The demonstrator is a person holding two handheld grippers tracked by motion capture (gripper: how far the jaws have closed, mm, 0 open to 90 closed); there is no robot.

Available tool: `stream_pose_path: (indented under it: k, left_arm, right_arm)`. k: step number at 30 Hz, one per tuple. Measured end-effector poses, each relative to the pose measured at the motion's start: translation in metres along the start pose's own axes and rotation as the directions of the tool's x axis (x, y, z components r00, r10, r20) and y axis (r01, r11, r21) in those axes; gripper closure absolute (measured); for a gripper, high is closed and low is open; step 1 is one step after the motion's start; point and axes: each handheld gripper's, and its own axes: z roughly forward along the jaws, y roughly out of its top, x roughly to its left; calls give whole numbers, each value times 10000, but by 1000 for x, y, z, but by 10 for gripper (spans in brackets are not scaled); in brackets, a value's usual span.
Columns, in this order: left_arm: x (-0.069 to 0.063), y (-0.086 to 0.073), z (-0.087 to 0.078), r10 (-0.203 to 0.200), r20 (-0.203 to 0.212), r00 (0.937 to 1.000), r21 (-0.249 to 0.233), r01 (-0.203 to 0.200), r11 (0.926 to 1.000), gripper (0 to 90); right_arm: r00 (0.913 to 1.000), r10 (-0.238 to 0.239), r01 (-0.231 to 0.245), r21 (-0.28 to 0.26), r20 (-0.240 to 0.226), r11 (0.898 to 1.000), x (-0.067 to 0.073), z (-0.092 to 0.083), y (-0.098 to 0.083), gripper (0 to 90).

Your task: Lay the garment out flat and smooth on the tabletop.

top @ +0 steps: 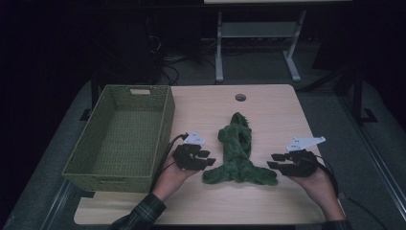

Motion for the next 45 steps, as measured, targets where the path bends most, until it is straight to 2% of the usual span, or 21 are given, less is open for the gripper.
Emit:
stream_pose_path:
  k: [3, 7, 8, 13, 19, 20, 25, 26, 28, 29, 31, 33, 37, 38, 39, 44, 45]
  left_arm:
    - [12, 7, 12, -41, -70, 10000, 100, 41, 9999, 647]
    - [22, 14, 33, 14, 198, 9998, 326, -20, 9995, 675]
    - [23, 15, 38, 129, 255, 9996, 357, -138, 9993, 681]
    - [27, 22, 62, 357, 396, 9986, 648, -382, 9972, 689]
    - [26, 28, 79, 562, 502, 9972, 353, -580, 9977, 686]
    - [27, 28, 81, 706, 496, 9963, 447, -729, 9963, 682]
    - [27, 27, 94, 683, 465, 9966, 635, -712, 9954, 667]
    - [28, 26, 96, 895, 444, 9950, 840, -930, 9921, 668]
    - [28, 25, 98, 843, 434, 9955, 748, -874, 9934, 689]
    - [28, 25, 98, 947, 321, 9950, 749, -968, 9925, 709]
    - [28, 25, 98, 1158, 188, 9931, 815, -1170, 9898, 790]
    - [28, 24, 98, 1008, 312, 9944, 748, -1029, 9919, 875]
    - [28, 25, 97, 904, 300, 9955, 849, -926, 9921, 900]
    - [29, 25, 95, 792, 322, 9963, 834, -816, 9932, 900]
    - [31, 24, 92, 915, 335, 9952, 930, -943, 9912, 900]
    - [35, 21, 75, 706, 260, 9972, 565, -719, 9958, 900]
    - [36, 21, 70, 775, 249, 9967, 594, -788, 9951, 900]
  right_arm:
    - [10000, -59, 59, 6, 80, 10000, -8, 11, 12, 649]
    - [10000, -80, 79, 121, 57, 9999, -16, 28, 25, 665]
    - [10000, -75, 74, 101, 28, 9999, -18, 32, 28, 673]
    - [10000, -66, 69, 464, -69, 9989, -20, 56, 36, 682]
    - [9997, -116, 130, 699, -204, 9975, -21, 74, 40, 682]
    - [9996, -138, 155, 730, -238, 9972, -21, 77, 40, 682]
    - [9997, -35, 60, 952, -261, 9954, -24, 87, 37, 681]
    - [9996, -23, 49, 947, -279, 9955, -24, 89, 36, 681]
    - [9994, -108, 139, 954, -325, 9953, -24, 92, 35, 679]
    - [9993, -168, 200, 1003, -327, 9948, -24, 95, 34, 679]
    - [9994, -153, 188, 1162, -314, 9930, -23, 100, 33, 679]
    - [9993, -172, 209, 1180, -327, 9928, -22, 104, 33, 708]
    - [9992, -243, 281, 1207, -330, 9923, -23, 104, 33, 877]
    - [9992, -213, 253, 1237, -334, 9920, -23, 103, 33, 891]
    - [9991, -295, 330, 1232, -300, 9918, -23, 102, 32, 896]
    - [9996, -248, 263, 1055, -154, 9941, -25, 93, 31, 899]
    - [9997, -227, 240, 1026, -131, 9944, -25, 90, 30, 899]
